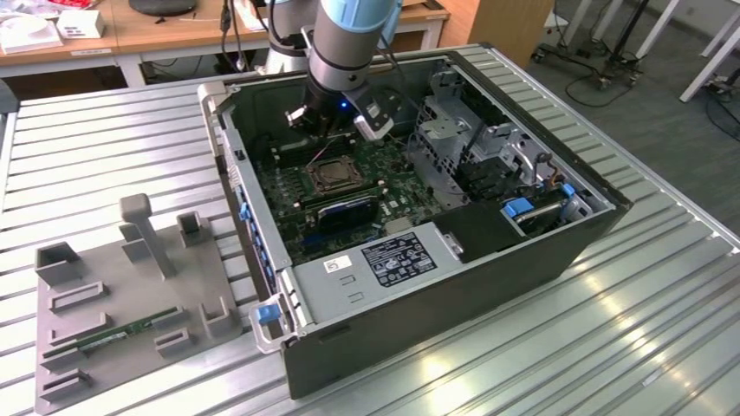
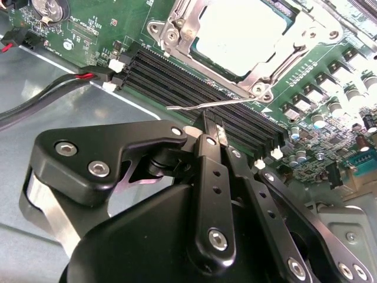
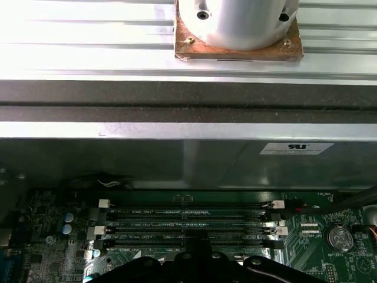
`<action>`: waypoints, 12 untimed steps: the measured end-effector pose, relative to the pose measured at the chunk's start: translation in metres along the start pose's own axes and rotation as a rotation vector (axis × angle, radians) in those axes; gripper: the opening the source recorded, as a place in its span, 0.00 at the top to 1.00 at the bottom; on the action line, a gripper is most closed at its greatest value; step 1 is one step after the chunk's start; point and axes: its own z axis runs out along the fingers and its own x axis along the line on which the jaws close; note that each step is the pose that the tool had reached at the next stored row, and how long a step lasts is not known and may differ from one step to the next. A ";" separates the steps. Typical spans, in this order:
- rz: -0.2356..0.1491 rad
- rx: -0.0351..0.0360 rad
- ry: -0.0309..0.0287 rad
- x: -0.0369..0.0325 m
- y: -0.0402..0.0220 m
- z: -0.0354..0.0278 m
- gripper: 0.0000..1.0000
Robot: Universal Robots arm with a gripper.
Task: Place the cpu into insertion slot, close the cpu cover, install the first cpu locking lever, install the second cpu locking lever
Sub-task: 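Install the first cpu locking lever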
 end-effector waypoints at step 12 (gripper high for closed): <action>0.000 0.0003 0.0001 0.0001 -0.0014 0.0035 0.89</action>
